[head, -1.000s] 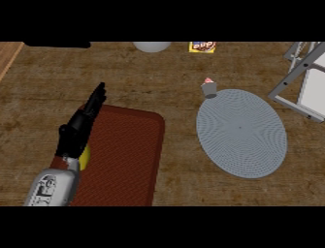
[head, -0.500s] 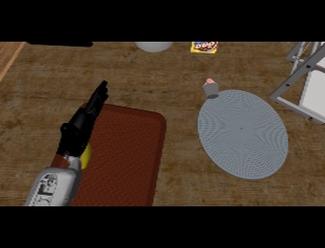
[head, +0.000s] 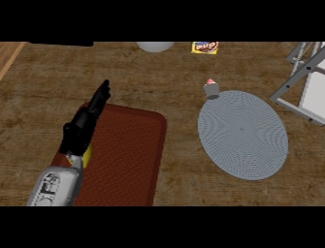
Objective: Pick the croissant from the placemat and place it in the tiered shelf
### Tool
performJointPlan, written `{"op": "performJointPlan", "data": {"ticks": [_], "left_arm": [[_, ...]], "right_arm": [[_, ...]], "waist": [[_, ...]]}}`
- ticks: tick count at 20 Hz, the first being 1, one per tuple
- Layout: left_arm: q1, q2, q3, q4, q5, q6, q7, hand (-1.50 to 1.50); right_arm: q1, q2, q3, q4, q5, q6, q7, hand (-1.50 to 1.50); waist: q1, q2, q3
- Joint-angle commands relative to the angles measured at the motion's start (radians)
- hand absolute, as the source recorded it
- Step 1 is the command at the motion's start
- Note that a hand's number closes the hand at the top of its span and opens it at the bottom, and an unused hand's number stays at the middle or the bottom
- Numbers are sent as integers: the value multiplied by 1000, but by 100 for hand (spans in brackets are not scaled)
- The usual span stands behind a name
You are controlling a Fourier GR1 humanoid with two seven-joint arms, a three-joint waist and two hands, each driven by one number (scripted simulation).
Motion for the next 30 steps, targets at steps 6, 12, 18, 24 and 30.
{"op": "performJointPlan", "data": {"ticks": [6,12,18,24,30], "left_arm": [[26,9,8,5,3,-5,-37,0],[-13,0,11,14,4,1,-15,0],[-15,11,11,6,14,-21,0,0],[40,5,3,-10,14,-17,-30,0],[10,-8,-14,-12,-5,-4,-9,0]], "right_arm": [[-28,-13,-20,141,-10,207,29,-150],[-106,-21,-33,161,-22,315,101,-150],[-143,-63,-91,196,-81,423,184,-150],[-205,-132,-214,296,-205,435,416,-150],[-205,-245,-215,324,-204,459,570,-150]], "waist": [[-1,18,19],[14,25,20],[6,22,21],[20,27,22],[16,36,25]]}}
